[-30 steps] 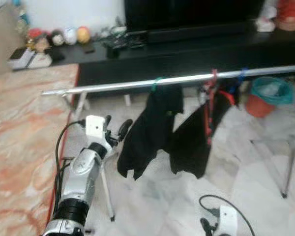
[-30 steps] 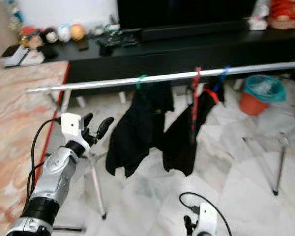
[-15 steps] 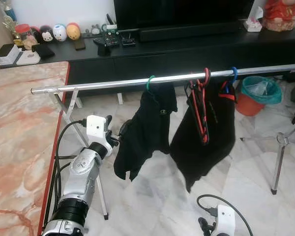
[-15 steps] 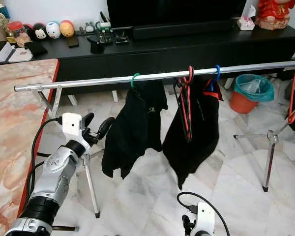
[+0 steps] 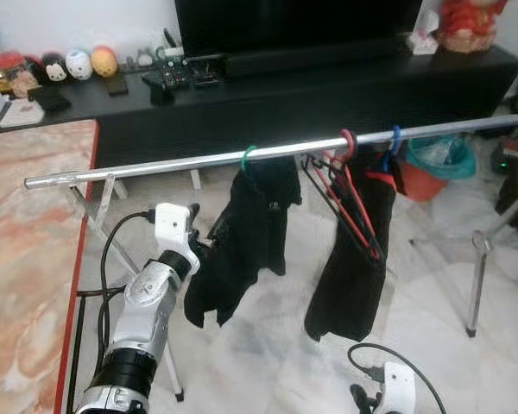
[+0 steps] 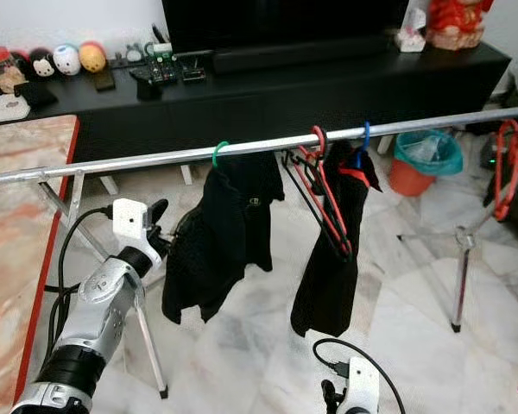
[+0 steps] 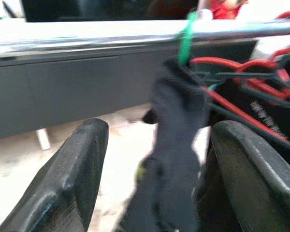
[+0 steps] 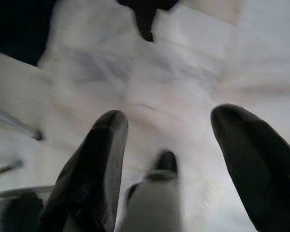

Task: Hang hanger

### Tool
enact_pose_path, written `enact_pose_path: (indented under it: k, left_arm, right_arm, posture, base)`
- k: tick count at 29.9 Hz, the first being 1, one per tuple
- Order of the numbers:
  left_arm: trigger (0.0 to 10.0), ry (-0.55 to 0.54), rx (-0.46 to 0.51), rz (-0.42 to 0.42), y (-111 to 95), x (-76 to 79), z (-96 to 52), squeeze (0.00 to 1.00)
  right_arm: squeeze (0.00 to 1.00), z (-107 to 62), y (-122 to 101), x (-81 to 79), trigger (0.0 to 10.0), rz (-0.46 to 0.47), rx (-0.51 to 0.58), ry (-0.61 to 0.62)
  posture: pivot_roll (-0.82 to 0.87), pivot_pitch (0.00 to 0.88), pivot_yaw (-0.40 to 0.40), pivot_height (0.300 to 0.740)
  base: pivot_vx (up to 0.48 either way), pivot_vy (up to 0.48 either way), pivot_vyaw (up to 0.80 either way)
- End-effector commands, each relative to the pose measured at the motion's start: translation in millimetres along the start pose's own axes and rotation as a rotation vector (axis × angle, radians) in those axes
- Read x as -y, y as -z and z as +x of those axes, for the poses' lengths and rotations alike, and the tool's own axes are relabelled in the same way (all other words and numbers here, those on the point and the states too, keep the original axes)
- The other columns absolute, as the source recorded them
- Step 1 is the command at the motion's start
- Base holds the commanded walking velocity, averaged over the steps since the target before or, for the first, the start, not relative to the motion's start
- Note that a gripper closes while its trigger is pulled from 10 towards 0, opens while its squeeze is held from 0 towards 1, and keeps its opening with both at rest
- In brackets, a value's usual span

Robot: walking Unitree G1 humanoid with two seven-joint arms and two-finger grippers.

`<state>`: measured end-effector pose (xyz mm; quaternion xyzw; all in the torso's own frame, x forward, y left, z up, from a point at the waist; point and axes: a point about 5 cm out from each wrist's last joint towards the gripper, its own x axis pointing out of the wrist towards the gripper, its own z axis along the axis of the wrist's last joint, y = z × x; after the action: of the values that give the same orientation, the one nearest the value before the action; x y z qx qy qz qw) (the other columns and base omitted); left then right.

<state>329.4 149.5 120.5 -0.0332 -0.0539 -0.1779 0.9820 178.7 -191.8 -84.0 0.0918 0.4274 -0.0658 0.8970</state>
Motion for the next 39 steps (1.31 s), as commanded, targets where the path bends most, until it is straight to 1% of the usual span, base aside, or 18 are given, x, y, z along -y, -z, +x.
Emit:
enact_pose_path:
  k: [1,8,15,31,32,33,34,35,36,39]
  left_arm:
    - [10.0,0.01,0.006,0.004,-1.6,2.7,1.7,0.0]
    - [10.0,0.006,0.005,0.008,-1.8,0.6,1.4,0.0]
    - [10.0,0.008,-0.013,0.023,0.0,-5.5,-3.4,0.0]
    - [10.0,0.009,-0.014,0.024,0.1,-5.7,-3.6,0.0]
    - [10.0,0.022,-0.078,0.08,7.7,-11.1,-3.4,1.0]
    - [10.0,0.046,-0.166,0.148,17.5,-18.4,-3.3,1.0]
    - [10.0,0.053,-0.187,0.163,19.6,-19.9,-3.1,1.0]
    - [10.0,0.053,-0.187,0.163,19.6,-19.9,-3.1,1.0]
    - [10.0,0.065,-0.217,0.19,24.0,-20.2,-1.5,1.0]
    - [10.0,0.067,-0.239,0.195,27.0,-21.1,0.4,1.0]
  right_arm:
    - [0.0,-2.1,6.0,5.4,10.0,0.001,-0.016,0.016]
    - [0.0,-2.1,6.2,5.4,10.0,0.0,-0.017,0.013]
    - [0.0,-2.0,5.8,5.2,10.0,0.0,-0.017,0.012]
    - [0.0,-2.0,5.8,5.2,10.0,0.0,-0.017,0.012]
    - [0.0,-1.9,5.4,5.2,10.0,-0.003,-0.017,0.01]
    - [0.0,-1.7,4.8,5.1,10.0,-0.004,-0.017,0.008]
    - [0.0,-1.7,4.7,5.1,10.0,-0.004,-0.017,0.008]
    - [0.0,-1.7,4.7,5.1,10.0,-0.004,-0.017,0.008]
    - [0.0,-1.6,4.6,4.8,10.0,-0.003,-0.017,0.008]
    - [0.0,-1.6,4.7,4.1,10.0,-0.003,-0.017,0.005]
  posture:
    - [0.02,0.053,0.031,0.74]
    - [0.02,0.053,0.031,0.74]
    - [0.02,0.06,0.031,0.74]
    - [0.02,0.06,0.031,0.74]
    - [0.03,0.066,0.028,0.74]
    - [0.03,0.066,0.028,0.74]
    - [0.03,0.066,0.028,0.74]
    - [0.03,0.066,0.028,0.74]
    - [0.02,0.064,0.033,0.74]
    - [0.01,0.064,0.037,0.74]
  base:
    - [0.27,0.0,0.0]
    - [0.268,0.0,0.0]
    - [0.0,0.0,0.0]
    - [0.0,0.0,0.0]
    - [0.0,0.0,0.0]
    - [0.0,0.0,0.0]
    - [0.0,0.0,0.0]
    - [0.0,0.0,0.0]
    - [0.0,0.0,0.0]
    - [0.0,0.0,0.0]
